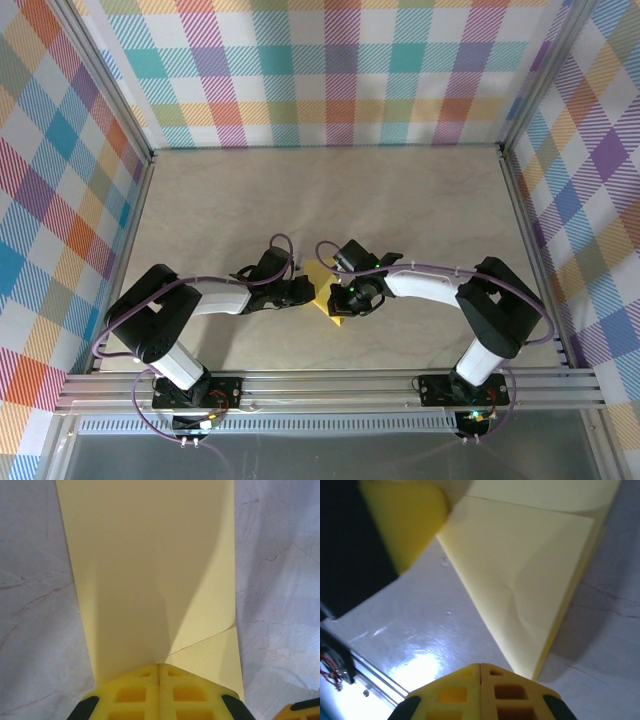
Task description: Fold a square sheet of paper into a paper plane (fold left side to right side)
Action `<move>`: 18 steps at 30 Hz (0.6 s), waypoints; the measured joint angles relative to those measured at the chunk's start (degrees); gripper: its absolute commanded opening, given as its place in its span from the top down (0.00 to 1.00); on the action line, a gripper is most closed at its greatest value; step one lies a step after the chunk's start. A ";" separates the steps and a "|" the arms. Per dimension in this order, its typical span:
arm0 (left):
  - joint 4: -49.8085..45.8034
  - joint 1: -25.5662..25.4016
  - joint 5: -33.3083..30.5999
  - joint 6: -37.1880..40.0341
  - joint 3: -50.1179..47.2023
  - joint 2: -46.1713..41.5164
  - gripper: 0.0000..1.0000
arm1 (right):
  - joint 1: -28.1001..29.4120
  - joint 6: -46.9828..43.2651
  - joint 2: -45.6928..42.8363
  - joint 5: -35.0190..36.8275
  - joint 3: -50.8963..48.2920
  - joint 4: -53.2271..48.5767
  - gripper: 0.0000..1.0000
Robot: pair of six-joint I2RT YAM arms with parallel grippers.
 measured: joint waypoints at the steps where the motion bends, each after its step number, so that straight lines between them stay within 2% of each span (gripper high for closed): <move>1: -0.15 -0.02 0.00 0.00 0.11 0.04 1.00 | 0.00 0.26 0.11 -0.20 0.00 0.66 1.00; 12: -0.31 -0.22 -0.42 0.00 0.31 0.13 1.00 | 0.00 2.38 6.27 -1.62 2.95 6.99 1.00; 18: -0.28 -0.22 -1.01 0.00 0.33 0.13 1.00 | -0.11 2.36 8.15 -1.29 4.85 7.10 1.00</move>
